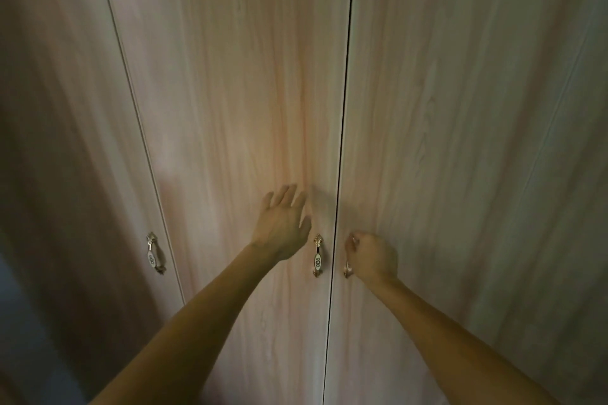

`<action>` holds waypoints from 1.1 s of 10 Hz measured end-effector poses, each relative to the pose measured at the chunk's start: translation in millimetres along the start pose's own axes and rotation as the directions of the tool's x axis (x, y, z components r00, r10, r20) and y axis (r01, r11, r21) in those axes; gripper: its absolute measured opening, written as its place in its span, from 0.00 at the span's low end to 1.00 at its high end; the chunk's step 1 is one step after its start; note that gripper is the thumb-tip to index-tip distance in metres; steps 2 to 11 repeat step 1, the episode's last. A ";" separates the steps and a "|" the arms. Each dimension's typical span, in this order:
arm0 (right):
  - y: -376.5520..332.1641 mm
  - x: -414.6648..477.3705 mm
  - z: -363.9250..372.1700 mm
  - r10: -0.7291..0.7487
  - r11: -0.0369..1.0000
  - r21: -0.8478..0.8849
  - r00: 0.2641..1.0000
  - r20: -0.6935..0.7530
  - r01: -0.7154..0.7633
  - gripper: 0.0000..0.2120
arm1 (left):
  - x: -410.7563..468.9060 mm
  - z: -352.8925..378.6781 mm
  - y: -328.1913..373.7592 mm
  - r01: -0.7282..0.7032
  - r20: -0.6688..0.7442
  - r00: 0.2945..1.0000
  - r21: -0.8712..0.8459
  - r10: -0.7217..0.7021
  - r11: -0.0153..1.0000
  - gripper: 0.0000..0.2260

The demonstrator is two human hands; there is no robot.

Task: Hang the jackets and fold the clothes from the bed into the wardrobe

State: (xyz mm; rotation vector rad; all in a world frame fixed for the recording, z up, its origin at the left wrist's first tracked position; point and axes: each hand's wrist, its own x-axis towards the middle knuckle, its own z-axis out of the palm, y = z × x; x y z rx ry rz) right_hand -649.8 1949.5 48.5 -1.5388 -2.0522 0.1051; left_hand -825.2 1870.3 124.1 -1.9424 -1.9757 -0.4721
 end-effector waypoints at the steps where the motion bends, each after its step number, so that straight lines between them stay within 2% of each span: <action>1: -19.7 -6.2 -25.7 -0.086 0.994 0.062 0.991 -0.101 0.092 0.10 | -8.3 9.4 7.3 0.024 -0.036 0.999 -0.104 -0.028 0.994 0.24; 11: -19.7 -6.2 -25.7 -0.086 0.994 0.062 0.991 -0.101 0.092 0.10 | -8.3 9.4 7.3 0.024 -0.036 0.999 -0.104 -0.028 0.994 0.24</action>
